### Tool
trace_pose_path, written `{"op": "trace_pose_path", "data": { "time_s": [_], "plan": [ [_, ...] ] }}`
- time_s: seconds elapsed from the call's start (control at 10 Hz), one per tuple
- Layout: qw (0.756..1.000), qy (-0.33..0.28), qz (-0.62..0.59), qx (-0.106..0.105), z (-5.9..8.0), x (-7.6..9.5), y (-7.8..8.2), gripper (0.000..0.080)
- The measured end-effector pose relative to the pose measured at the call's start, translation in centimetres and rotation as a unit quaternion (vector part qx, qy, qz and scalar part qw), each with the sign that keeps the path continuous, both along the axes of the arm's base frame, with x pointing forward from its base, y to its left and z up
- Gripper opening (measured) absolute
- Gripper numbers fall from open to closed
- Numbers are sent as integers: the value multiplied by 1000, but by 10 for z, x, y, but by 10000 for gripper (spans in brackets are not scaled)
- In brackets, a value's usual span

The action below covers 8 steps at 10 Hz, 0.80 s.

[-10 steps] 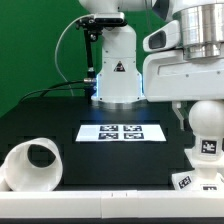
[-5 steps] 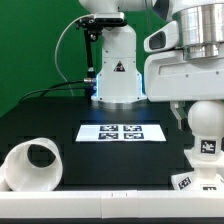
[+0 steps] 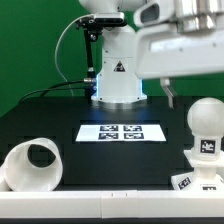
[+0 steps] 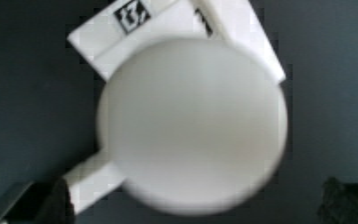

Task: Assemble lamp

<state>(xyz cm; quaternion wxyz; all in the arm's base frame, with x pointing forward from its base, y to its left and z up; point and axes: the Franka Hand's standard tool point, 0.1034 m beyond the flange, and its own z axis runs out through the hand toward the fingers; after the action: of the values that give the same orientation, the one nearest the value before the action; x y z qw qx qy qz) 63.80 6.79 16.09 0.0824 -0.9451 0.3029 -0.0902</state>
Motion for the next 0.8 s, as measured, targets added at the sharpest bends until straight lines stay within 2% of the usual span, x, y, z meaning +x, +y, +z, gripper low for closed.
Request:
{"op": "trace_pose_path", "data": {
  "time_s": [0.2, 0.6, 0.8],
  "plan": [
    [1000, 3, 4, -1, -6, -1, 5, 698],
    [1000, 3, 8, -2, -6, -1, 3, 698],
    [996, 6, 88, -27, -11, -12, -24, 698]
  ]
}}
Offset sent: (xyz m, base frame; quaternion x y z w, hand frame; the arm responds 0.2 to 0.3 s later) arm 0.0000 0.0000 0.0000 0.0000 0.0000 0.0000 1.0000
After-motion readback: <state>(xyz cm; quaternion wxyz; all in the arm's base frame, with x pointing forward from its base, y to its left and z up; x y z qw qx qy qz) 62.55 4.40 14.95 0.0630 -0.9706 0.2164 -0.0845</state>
